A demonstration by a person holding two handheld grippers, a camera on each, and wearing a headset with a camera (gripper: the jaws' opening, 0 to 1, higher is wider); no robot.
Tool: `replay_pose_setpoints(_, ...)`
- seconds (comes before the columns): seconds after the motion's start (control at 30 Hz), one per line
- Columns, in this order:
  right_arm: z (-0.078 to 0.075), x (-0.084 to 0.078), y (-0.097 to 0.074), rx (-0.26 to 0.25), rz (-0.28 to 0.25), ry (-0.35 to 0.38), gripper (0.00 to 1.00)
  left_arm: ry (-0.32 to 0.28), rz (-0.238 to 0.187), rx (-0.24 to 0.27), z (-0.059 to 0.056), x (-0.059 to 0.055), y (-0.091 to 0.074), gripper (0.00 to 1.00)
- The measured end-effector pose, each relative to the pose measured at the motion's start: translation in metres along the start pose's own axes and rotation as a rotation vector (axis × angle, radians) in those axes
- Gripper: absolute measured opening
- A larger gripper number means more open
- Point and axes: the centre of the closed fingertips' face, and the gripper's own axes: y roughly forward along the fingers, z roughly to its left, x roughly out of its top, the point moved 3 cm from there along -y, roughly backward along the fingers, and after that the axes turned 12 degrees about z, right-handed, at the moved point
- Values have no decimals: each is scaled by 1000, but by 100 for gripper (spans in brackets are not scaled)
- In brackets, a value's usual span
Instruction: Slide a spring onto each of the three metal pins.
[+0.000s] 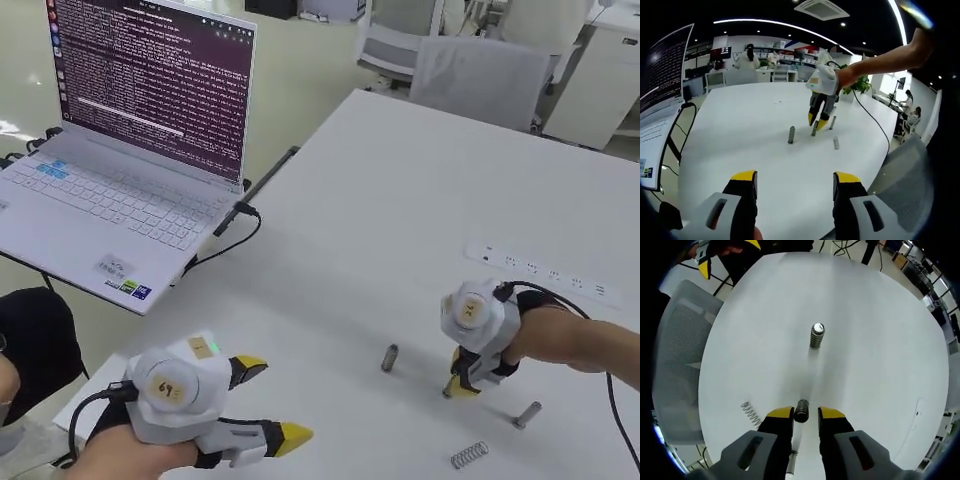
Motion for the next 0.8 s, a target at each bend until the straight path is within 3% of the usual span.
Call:
replay_pose_setpoints(0.2,-2,0,-10,-23,-15,10,21,9,-2,-2,-1,3,-1,57)
replay_pose_setpoints(0.33,-1,0,-18,-29,-54,49,23,15,-3,-2,-2,4,-1,57)
replay_pose_setpoints(0.53,2,-8,-24,-51,-54,58,25,19,-5,-5,-4,6,-1,57)
replay_pose_setpoints(0.8,7,-18,-39,-80,-112,133,27,22,-9,-10,-8,11,0,56)
